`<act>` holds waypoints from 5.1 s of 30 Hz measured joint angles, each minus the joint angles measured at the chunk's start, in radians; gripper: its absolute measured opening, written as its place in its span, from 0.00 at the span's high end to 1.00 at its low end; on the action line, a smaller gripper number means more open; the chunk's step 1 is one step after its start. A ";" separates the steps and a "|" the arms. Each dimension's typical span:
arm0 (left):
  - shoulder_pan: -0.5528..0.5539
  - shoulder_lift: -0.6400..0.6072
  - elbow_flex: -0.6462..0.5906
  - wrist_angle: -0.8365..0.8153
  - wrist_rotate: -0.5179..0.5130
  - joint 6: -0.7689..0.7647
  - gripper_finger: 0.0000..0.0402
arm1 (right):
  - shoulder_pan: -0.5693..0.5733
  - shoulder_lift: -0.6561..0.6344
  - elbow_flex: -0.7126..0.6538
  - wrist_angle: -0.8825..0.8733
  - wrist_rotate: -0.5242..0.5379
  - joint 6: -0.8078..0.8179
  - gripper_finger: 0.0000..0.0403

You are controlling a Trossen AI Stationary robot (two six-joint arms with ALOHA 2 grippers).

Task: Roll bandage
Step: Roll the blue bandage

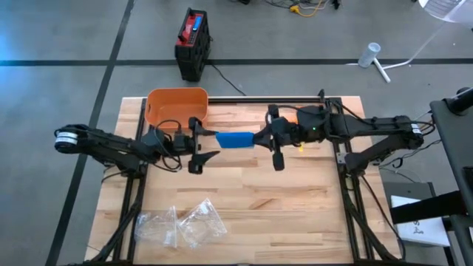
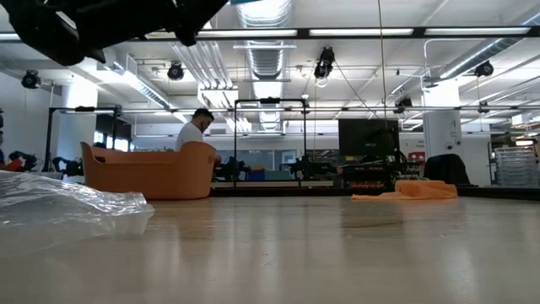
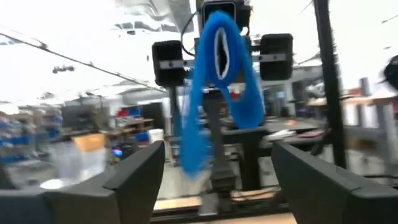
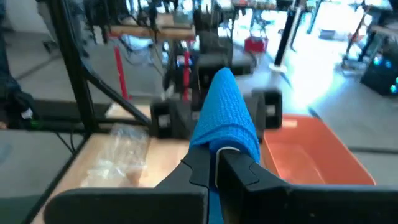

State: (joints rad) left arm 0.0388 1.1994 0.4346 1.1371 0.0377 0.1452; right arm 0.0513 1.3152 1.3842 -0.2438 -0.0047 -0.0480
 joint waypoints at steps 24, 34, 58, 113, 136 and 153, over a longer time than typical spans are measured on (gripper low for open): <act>0.001 0.000 0.036 -0.049 0.052 -0.022 0.38 | 0.014 0.042 -0.001 0.088 -0.085 -0.042 0.99; 0.001 0.003 0.042 -0.056 0.092 -0.006 0.42 | 0.018 0.041 -0.001 0.099 -0.098 -0.059 0.99; 0.012 0.009 0.095 -0.137 0.005 -0.132 0.22 | 0.048 0.035 -0.001 0.068 0.047 -0.102 0.99; -0.028 -0.033 0.865 -0.965 0.009 0.318 1.00 | 0.118 0.034 -0.078 0.037 0.050 0.126 0.99; -0.141 -0.126 0.859 -1.021 -0.012 0.373 1.00 | 0.111 0.038 -0.074 0.033 -0.008 0.072 0.99; 0.055 -0.035 0.856 -1.044 0.021 0.249 1.00 | 0.220 0.035 -0.041 0.048 -0.188 -0.138 0.99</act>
State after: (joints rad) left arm 0.0939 1.1647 1.2907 0.0934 0.0587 0.3940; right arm 0.2717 1.3499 1.3435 -0.1960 -0.1922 -0.1862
